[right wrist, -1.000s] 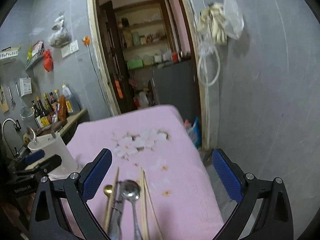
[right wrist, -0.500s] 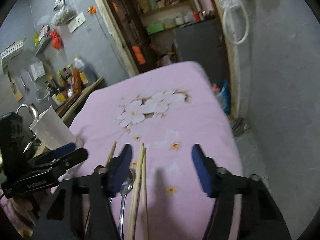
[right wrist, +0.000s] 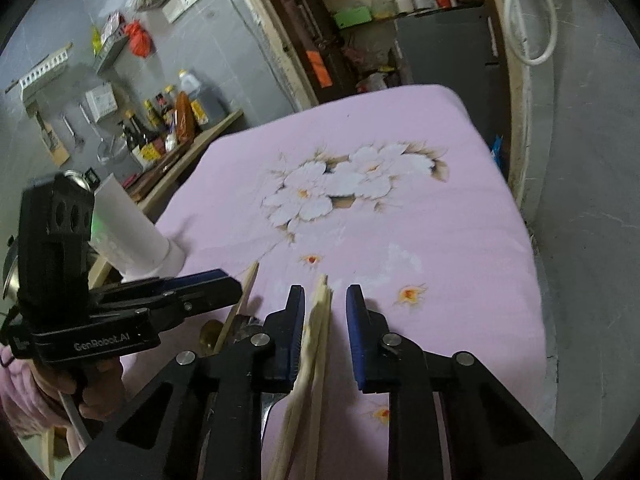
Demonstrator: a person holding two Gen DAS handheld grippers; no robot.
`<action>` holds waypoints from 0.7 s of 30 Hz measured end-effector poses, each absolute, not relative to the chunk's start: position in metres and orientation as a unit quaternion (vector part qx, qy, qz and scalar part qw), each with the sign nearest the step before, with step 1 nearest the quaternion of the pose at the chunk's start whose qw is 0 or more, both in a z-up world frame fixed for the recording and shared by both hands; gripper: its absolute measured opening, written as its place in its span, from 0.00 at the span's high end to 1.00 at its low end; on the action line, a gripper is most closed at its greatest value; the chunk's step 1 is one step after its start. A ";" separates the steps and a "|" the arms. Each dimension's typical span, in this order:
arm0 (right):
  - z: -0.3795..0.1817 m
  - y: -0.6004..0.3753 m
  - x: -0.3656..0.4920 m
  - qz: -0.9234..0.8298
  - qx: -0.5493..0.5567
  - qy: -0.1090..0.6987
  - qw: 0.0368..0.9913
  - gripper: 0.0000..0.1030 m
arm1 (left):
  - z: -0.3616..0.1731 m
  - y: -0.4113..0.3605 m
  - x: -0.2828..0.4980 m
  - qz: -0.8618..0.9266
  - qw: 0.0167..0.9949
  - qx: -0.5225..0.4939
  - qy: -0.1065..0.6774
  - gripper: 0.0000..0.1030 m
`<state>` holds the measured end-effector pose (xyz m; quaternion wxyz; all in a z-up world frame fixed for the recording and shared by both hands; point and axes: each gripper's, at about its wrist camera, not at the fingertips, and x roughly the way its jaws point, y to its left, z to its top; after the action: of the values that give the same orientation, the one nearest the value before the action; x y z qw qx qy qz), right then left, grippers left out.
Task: Organize utensils
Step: 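Grasp a wooden chopstick with the left tool while the right tool grasps another chopstick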
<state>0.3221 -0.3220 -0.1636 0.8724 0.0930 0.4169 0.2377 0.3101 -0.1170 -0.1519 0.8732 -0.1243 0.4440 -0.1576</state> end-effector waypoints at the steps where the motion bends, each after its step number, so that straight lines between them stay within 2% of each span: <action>1: -0.164 -0.322 0.322 0.240 0.092 0.420 0.871 0.82 | -0.152 -0.120 0.312 -0.162 0.870 -0.123 0.448 0.73; 8: -0.170 -0.323 0.328 0.240 0.095 0.438 0.861 0.88 | -0.156 -0.125 0.318 -0.164 0.864 -0.113 0.462 0.84; 16: -0.168 -0.314 0.333 0.232 0.083 0.461 0.853 0.88 | -0.155 -0.129 0.323 -0.173 0.856 -0.098 0.477 0.85; 18: -0.169 -0.318 0.333 0.235 0.100 0.467 0.847 0.92 | -0.154 -0.132 0.324 -0.171 0.856 -0.086 0.480 0.91; 21: -0.171 -0.322 0.334 0.237 0.126 0.467 0.843 0.95 | -0.154 -0.136 0.326 -0.174 0.852 -0.084 0.487 0.94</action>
<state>0.3337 -0.3223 -0.1708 0.8427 0.1261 0.4665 0.2374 0.3263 -0.1356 -0.1538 0.8519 -0.0839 0.4869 -0.1737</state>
